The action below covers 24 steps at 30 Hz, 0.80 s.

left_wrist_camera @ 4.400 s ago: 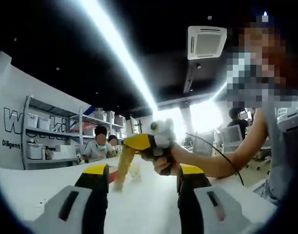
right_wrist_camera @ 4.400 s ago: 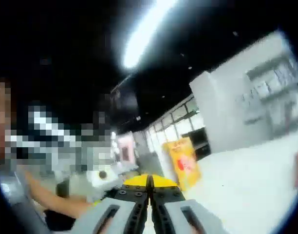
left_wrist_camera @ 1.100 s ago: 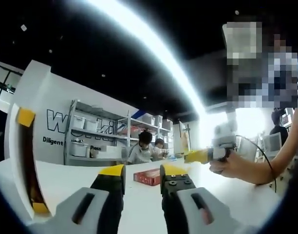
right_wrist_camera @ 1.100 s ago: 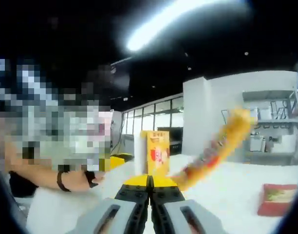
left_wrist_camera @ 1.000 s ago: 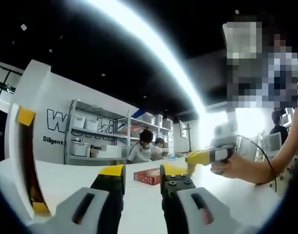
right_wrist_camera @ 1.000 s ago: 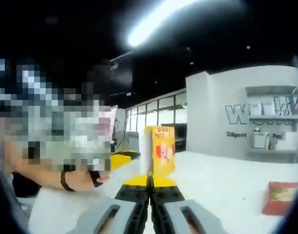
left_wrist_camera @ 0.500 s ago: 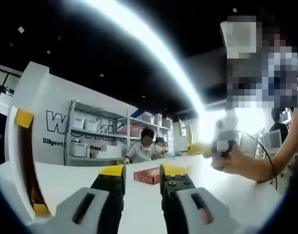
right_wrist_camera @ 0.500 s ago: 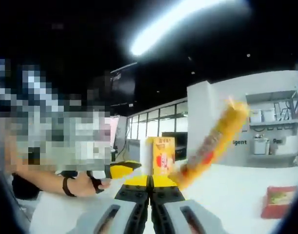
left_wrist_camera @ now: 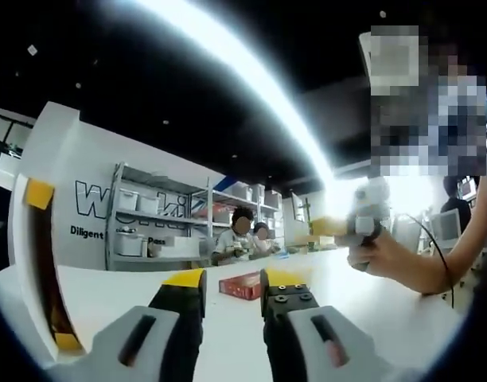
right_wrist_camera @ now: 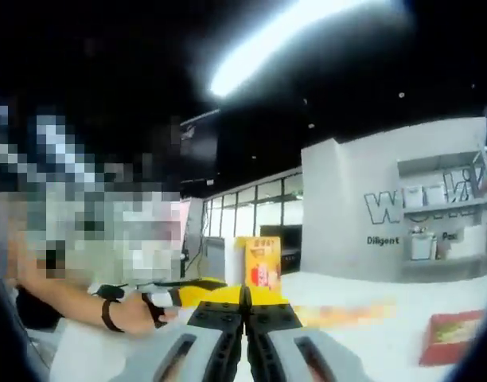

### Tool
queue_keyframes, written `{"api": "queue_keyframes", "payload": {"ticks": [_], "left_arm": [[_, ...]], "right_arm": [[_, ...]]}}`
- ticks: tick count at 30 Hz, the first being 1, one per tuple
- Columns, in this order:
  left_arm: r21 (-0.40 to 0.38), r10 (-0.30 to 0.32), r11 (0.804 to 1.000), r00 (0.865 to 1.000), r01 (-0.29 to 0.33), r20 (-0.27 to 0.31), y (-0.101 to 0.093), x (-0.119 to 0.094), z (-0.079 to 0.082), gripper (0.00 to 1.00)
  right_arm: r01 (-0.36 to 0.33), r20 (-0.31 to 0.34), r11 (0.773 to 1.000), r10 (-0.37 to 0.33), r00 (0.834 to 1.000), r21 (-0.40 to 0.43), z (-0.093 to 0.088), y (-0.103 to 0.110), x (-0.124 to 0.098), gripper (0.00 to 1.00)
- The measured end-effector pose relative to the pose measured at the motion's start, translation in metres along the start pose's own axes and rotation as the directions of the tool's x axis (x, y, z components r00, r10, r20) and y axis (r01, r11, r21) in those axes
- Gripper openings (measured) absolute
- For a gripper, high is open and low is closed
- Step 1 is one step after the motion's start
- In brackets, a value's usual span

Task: Tear open the coffee pouch, take out the coffee, and pour the coffee from the pouch into the cup

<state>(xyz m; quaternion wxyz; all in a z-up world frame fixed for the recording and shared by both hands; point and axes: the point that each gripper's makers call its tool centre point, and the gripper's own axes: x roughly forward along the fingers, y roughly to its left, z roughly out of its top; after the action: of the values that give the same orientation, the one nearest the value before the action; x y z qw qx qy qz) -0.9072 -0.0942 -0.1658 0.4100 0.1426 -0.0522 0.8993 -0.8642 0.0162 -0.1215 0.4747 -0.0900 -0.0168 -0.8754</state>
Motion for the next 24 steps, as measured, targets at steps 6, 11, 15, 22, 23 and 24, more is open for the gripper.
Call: {"api": "queue_keyframes", "payload": {"ticks": [6,11,15,22,23,24], "left_arm": [[-0.002,0.001,1.0,1.0,-0.001,-0.007,0.001,0.001,-0.003,0.29],[-0.002,0.0,1.0,1.0,0.0,0.001,0.0,0.0,0.0,0.29],[-0.006,-0.001,1.0,1.0,0.001,-0.006,-0.002,0.0,-0.003,0.29],[-0.014,0.001,1.0,1.0,-0.001,0.001,-0.001,-0.001,-0.001,0.29],[-0.014,0.002,1.0,1.0,-0.002,-0.002,-0.001,-0.001,-0.002,0.29],[-0.013,0.002,1.0,1.0,-0.002,-0.004,-0.001,-0.001,-0.002,0.29]], "right_arm": [[-0.014,-0.082,1.0,0.016,0.996,0.017,-0.026,0.001,0.01,0.0],[0.017,-0.092,0.998,-0.011,0.996,0.057,-0.037,-0.012,0.011,0.0],[-0.003,-0.082,1.0,0.005,0.997,0.03,-0.027,-0.002,0.009,0.0],[-0.016,-0.149,0.999,0.022,0.989,0.042,-0.059,0.005,0.021,0.0],[-0.022,-0.143,0.999,0.028,0.989,0.043,-0.054,0.009,0.02,0.0],[-0.03,-0.128,0.999,0.033,0.991,0.023,-0.044,0.013,0.019,0.0]]}}
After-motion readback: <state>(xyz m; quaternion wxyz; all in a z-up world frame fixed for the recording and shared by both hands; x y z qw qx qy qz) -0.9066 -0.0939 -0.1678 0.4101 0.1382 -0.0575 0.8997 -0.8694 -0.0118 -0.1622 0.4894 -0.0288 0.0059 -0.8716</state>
